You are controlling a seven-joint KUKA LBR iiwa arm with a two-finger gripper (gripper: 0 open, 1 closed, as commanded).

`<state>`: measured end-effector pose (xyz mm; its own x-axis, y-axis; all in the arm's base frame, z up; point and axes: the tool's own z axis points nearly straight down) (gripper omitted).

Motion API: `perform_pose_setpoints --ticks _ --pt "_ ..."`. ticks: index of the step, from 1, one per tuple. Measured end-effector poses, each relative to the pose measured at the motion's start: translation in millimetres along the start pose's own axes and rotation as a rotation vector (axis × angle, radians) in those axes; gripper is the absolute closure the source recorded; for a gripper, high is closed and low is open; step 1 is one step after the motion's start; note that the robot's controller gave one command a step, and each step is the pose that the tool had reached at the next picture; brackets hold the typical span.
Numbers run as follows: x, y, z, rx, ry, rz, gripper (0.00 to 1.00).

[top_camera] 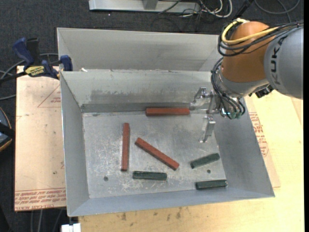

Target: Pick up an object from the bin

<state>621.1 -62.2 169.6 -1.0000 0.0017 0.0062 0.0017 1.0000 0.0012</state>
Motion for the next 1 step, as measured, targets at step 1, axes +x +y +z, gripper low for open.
perform_pose_setpoints --ticks 1 --pt "-1.7 0.1 -4.9 0.001 -0.008 -0.001 0.0"
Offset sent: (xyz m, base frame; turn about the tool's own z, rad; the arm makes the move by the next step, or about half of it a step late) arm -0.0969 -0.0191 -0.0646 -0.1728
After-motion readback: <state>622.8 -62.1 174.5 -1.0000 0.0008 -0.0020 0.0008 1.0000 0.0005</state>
